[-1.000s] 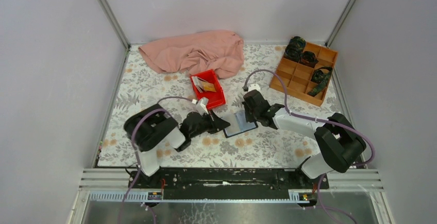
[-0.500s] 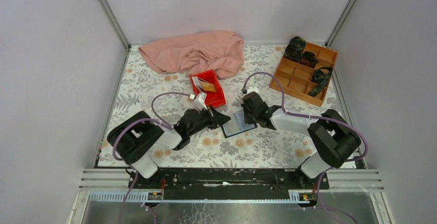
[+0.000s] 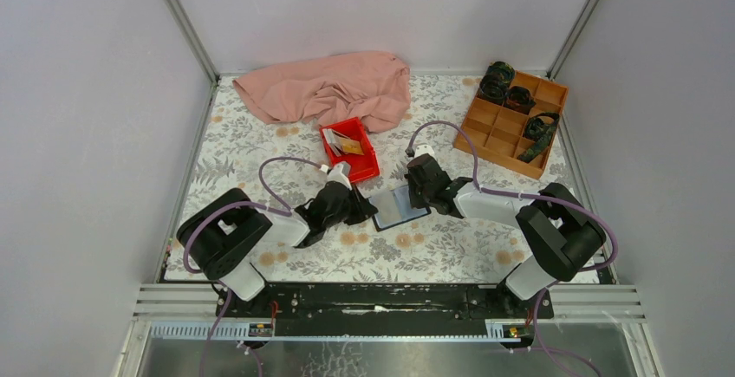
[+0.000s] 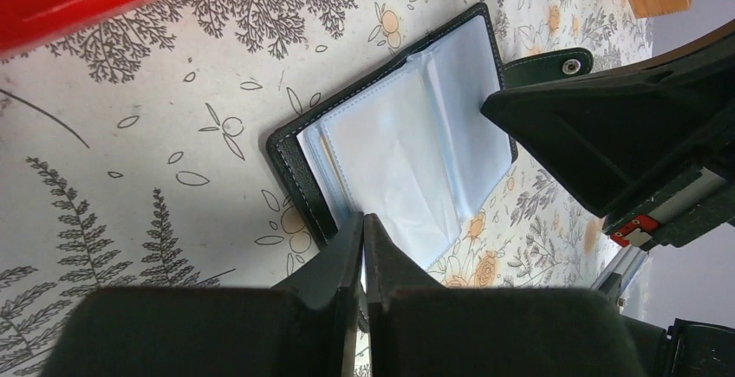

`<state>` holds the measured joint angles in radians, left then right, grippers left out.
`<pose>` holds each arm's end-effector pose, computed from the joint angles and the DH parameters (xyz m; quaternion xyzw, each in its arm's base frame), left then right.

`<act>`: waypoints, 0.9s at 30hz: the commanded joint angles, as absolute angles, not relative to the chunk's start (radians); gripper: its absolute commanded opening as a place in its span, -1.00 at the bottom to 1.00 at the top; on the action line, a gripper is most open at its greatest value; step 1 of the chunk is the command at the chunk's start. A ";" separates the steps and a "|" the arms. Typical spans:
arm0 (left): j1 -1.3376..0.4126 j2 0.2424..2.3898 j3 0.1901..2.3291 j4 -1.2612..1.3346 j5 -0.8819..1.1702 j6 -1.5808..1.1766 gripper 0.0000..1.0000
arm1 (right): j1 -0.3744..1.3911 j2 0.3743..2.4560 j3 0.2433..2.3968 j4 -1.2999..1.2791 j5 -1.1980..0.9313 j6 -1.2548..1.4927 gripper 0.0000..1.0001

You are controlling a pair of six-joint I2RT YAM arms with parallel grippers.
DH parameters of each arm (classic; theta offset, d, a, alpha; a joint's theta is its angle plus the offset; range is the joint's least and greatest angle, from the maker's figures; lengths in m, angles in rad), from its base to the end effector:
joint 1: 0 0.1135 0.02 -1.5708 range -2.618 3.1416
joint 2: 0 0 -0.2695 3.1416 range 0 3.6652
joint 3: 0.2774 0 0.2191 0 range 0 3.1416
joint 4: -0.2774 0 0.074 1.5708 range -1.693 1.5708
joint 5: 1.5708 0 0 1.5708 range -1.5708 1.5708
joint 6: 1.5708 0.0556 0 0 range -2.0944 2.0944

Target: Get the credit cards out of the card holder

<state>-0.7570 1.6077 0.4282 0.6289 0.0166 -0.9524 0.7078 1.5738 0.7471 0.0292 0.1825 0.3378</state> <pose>0.2001 -0.1904 0.1431 -0.0811 0.8689 -0.3731 0.3150 0.2326 0.1858 0.1765 -0.1359 0.9129 0.1144 0.3675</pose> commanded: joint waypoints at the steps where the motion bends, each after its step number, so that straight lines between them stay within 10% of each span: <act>1: -0.764 1.588 0.409 0.558 -0.029 -0.954 -0.82 | 0.710 1.588 0.737 0.019 0.140 0.354 -1.00; 27: -0.770 1.555 0.457 0.463 -0.014 -0.943 -0.81 | 0.710 1.601 0.735 0.030 0.119 0.351 -1.00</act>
